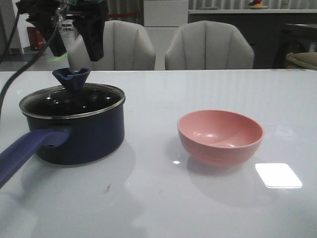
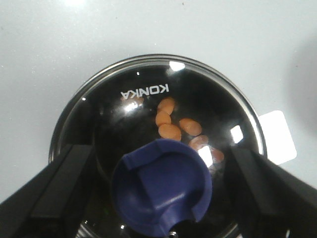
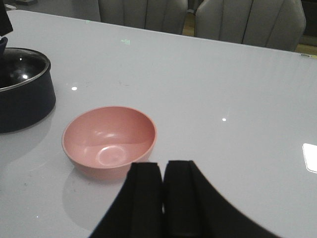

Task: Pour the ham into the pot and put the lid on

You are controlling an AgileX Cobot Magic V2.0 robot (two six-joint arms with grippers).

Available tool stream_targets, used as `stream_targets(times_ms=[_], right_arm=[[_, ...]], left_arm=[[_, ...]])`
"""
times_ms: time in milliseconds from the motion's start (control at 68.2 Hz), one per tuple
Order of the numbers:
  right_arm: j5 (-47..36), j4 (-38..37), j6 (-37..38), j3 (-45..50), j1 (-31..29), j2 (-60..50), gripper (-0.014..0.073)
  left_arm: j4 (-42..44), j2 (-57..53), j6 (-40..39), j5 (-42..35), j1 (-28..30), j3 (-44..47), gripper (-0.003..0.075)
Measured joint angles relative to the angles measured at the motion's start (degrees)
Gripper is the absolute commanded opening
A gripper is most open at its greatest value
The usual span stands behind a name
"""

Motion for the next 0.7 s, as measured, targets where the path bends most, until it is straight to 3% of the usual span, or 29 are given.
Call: stream_targets(times_ms=[484, 703], right_arm=[[0.00, 0.00, 0.00, 0.00, 0.00, 0.00, 0.0145], [0.03, 0.00, 0.00, 0.00, 0.00, 0.00, 0.0145]], left_arm=[[-0.20, -18.77, 1.45, 0.75, 0.00, 0.57, 0.0565], [-0.10, -31.04, 2.41, -1.74, 0.00, 12.34, 0.0565]])
